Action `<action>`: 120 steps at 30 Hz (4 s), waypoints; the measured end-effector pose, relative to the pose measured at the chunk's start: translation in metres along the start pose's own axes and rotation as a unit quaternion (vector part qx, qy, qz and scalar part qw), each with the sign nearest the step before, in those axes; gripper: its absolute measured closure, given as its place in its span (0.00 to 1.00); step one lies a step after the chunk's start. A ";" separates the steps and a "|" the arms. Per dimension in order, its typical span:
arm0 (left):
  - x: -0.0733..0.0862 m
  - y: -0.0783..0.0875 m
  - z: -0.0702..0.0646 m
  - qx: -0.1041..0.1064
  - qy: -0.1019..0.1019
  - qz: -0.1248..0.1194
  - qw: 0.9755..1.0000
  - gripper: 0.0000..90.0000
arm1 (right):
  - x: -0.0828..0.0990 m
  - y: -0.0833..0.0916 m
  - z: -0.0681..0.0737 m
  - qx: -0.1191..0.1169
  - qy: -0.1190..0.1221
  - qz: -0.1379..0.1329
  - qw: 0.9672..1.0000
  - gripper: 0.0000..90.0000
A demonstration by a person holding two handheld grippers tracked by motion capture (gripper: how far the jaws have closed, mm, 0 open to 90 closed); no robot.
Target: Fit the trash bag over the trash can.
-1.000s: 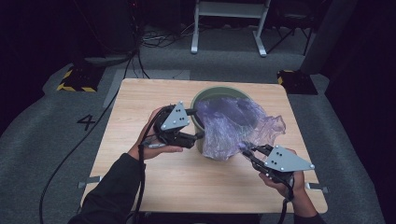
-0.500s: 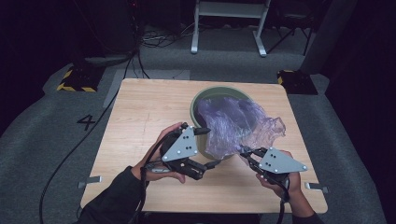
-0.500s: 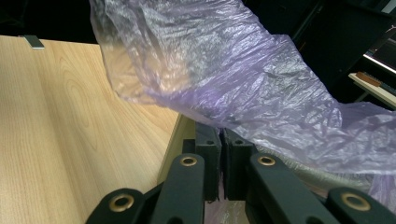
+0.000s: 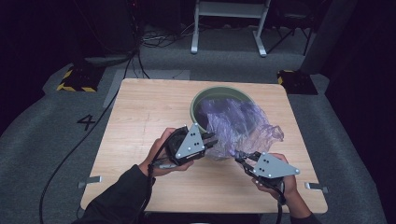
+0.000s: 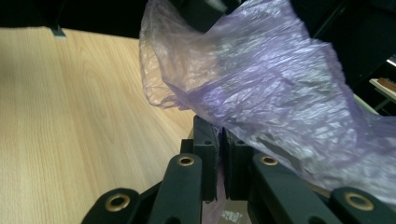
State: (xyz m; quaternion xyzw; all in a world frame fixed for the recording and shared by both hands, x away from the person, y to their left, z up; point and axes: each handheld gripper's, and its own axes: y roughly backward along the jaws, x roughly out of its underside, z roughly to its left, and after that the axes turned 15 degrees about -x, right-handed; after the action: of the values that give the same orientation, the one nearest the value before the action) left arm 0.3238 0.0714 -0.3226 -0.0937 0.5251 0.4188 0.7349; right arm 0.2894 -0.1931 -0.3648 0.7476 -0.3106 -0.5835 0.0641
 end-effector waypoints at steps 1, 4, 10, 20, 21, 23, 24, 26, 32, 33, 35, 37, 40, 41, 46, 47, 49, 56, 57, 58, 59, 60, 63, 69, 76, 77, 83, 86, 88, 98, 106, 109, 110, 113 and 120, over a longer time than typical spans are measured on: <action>0.003 0.000 0.003 -0.009 0.004 -0.002 1.000 0.90 | 0.001 -0.001 0.001 -0.002 0.001 0.003 1.000 0.96; 0.006 0.001 0.006 -0.011 0.004 0.000 1.000 0.92 | 0.002 -0.004 0.001 -0.011 -0.001 0.007 1.000 0.96; 0.020 0.008 0.011 -0.010 0.013 -0.012 1.000 0.97 | 0.005 -0.008 0.003 -0.026 -0.001 0.012 1.000 0.95; 0.032 0.012 0.022 -0.016 0.038 -0.015 0.999 1.00 | 0.015 0.000 0.013 -0.035 -0.004 0.019 0.999 0.56; 0.032 0.012 0.024 -0.020 0.039 -0.015 0.999 1.00 | 0.016 0.006 0.015 -0.035 -0.004 0.018 0.999 0.52; 0.033 0.013 0.027 -0.023 0.046 -0.016 0.999 1.00 | 0.019 0.018 0.021 -0.027 0.001 0.020 0.999 0.48; 0.034 0.013 0.029 -0.020 0.052 -0.016 0.998 1.00 | 0.019 0.023 0.024 -0.024 0.008 0.023 0.999 0.48; 0.036 0.014 0.034 -0.023 0.067 -0.019 0.997 1.00 | 0.018 0.033 0.030 -0.002 0.027 0.028 0.999 0.48; 0.039 0.015 0.041 -0.022 0.081 -0.019 0.996 1.00 | 0.007 0.061 0.028 0.078 0.061 0.001 0.995 0.50; 0.040 0.015 0.042 -0.024 0.082 -0.017 0.996 1.00 | 0.005 0.065 0.026 0.093 0.068 -0.005 0.993 0.49; 0.042 0.015 0.043 -0.024 0.082 -0.013 0.996 1.00 | 0.002 0.070 0.022 0.124 0.082 -0.015 0.989 0.47; 0.044 0.014 0.044 -0.022 0.083 -0.012 0.996 1.00 | 0.000 0.071 0.016 0.135 0.084 -0.014 0.987 0.43; 0.046 0.013 0.045 -0.022 0.083 -0.007 0.996 1.00 | -0.001 0.059 0.000 0.130 0.060 0.012 0.990 0.35; 0.047 0.013 0.046 -0.022 0.084 -0.006 0.996 1.00 | -0.001 0.059 0.000 0.130 0.060 0.012 0.990 0.35; 0.051 0.015 0.050 -0.017 0.086 -0.010 0.996 0.82 | -0.006 0.043 -0.027 0.105 0.029 0.018 0.994 0.75; 0.052 0.016 0.050 -0.017 0.090 -0.016 0.996 0.73 | -0.007 0.041 -0.031 0.101 0.024 0.014 0.994 0.85; 0.051 0.019 0.051 -0.012 0.101 -0.019 0.995 0.51 | -0.011 0.039 -0.035 0.098 0.023 0.009 0.995 0.96; 0.039 0.048 0.041 0.020 0.095 -0.036 0.995 0.21 | -0.021 0.036 -0.048 0.104 0.000 0.000 0.995 1.00; 0.037 0.050 0.039 0.018 0.090 -0.036 0.995 0.21 | -0.023 0.036 -0.050 0.103 -0.003 -0.002 0.995 1.00; 0.034 0.052 0.037 0.015 0.083 -0.036 0.996 0.21 | -0.025 0.035 -0.050 0.103 -0.005 -0.002 0.995 1.00; 0.031 0.053 0.035 0.017 0.079 -0.038 0.996 0.21 | -0.027 0.034 -0.052 0.102 -0.003 -0.001 0.995 1.00; 0.028 0.053 0.031 0.020 0.073 -0.041 0.996 0.21 | -0.029 0.033 -0.052 0.103 -0.003 0.002 0.995 1.00; 0.022 0.047 0.024 0.014 0.047 -0.035 0.998 0.21 | -0.034 0.030 -0.057 0.098 -0.005 -0.001 0.995 1.00; 0.025 0.028 0.030 0.013 0.070 -0.030 0.997 0.22 | -0.037 0.031 -0.067 0.092 -0.013 -0.009 0.996 1.00; 0.027 0.006 0.047 -0.010 0.069 -0.014 0.997 0.39 | -0.038 0.035 -0.094 0.097 -0.048 -0.020 0.994 1.00; 0.027 0.004 0.049 -0.009 0.066 -0.013 0.998 0.53 | -0.037 0.035 -0.100 0.092 -0.058 -0.024 0.994 1.00; 0.026 -0.010 0.060 -0.025 0.037 0.006 0.999 0.80 | -0.030 0.028 -0.122 0.088 -0.087 -0.018 0.992 0.99; 0.025 -0.015 0.064 -0.023 0.040 0.006 0.999 0.88 | -0.024 0.022 -0.132 0.086 -0.100 -0.008 0.991 0.99; 0.023 -0.019 0.068 -0.031 0.043 0.005 0.999 0.91 | -0.019 0.018 -0.139 0.091 -0.109 0.001 0.990 0.99; 0.029 0.004 0.067 -0.001 0.149 -0.017 0.989 0.21 | 0.003 0.016 -0.154 0.103 -0.158 0.007 0.982 1.00; 0.030 0.024 0.037 0.004 0.131 -0.025 0.991 0.20 | -0.001 0.015 -0.152 0.111 -0.157 0.022 0.981 1.00; 0.027 0.012 0.034 0.006 0.135 -0.016 0.991 0.19 | -0.002 0.014 -0.152 0.110 -0.160 0.020 0.981 1.00; 0.026 0.006 0.035 0.007 0.144 -0.013 0.989 0.19 | -0.003 0.013 -0.152 0.109 -0.159 0.018 0.981 1.00; 0.026 -0.006 0.037 0.000 0.154 -0.005 0.988 0.20 | -0.003 0.012 -0.151 0.106 -0.159 0.018 0.982 1.00; 0.032 -0.024 0.047 -0.023 0.138 0.028 0.990 0.64 | 0.002 0.013 -0.149 0.098 -0.165 0.004 0.981 1.00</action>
State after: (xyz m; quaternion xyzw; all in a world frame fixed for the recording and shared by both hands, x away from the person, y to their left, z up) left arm 0.3767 0.0995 -0.3370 -0.1528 0.6144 0.4341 0.6409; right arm 0.4208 -0.2444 -0.3139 0.6429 -0.3754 -0.6650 -0.0593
